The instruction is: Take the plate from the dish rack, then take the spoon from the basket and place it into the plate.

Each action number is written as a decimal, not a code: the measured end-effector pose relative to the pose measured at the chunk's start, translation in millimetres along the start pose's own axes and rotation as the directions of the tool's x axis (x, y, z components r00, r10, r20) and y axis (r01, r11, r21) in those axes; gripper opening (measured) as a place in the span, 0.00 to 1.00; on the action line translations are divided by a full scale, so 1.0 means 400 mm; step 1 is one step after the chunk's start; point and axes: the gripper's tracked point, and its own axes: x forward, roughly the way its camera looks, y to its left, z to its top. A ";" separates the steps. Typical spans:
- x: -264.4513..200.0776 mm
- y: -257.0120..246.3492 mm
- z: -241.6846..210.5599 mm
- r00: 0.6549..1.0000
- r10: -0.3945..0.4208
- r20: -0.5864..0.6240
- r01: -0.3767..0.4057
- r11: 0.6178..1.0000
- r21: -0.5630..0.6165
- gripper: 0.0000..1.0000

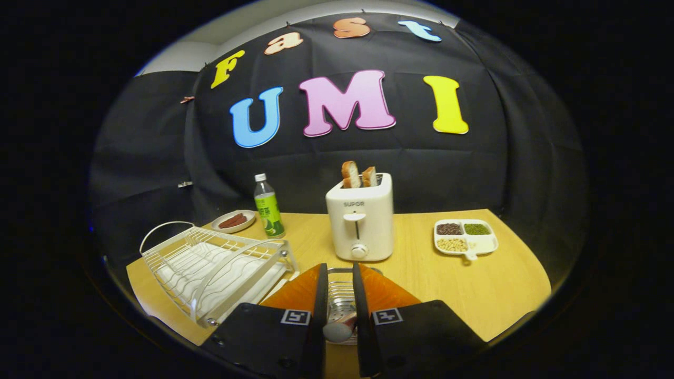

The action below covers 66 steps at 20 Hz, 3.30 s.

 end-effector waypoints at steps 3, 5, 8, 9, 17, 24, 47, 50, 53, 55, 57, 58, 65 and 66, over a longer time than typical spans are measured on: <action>0.009 0.000 0.008 1.000 0.003 -0.025 -0.003 1.000 -0.014 0.23; 0.010 0.019 0.017 0.999 0.024 -0.036 -0.025 0.999 -0.031 0.22; -0.006 0.037 0.072 0.999 0.047 -0.011 -0.048 0.997 -0.052 0.21; -0.015 0.045 0.100 0.998 0.056 0.000 -0.056 0.997 -0.058 0.21; -0.151 0.106 0.292 0.996 0.087 0.037 -0.084 0.994 -0.072 0.21; -0.324 0.246 0.161 0.985 0.157 -0.069 -0.164 0.979 -0.119 0.21; -0.377 0.288 0.009 0.974 0.109 -0.197 -0.116 0.993 -0.023 0.99; -0.399 0.284 0.138 0.990 0.079 -0.116 -0.086 0.995 -0.055 0.98; -0.446 0.282 0.259 0.998 0.041 -0.040 -0.044 0.996 -0.072 0.98; -0.487 0.265 0.337 1.000 -0.017 0.026 0.020 0.996 -0.092 0.98; -0.523 0.278 0.377 0.997 -0.036 0.062 0.041 0.996 -0.080 0.98; -0.540 0.279 0.384 0.997 -0.047 0.063 0.051 0.996 -0.069 0.98; -0.681 0.258 0.345 0.992 -0.088 0.092 0.096 0.991 -0.093 0.98; -0.693 0.261 0.333 0.992 -0.082 0.091 0.089 0.993 -0.075 0.98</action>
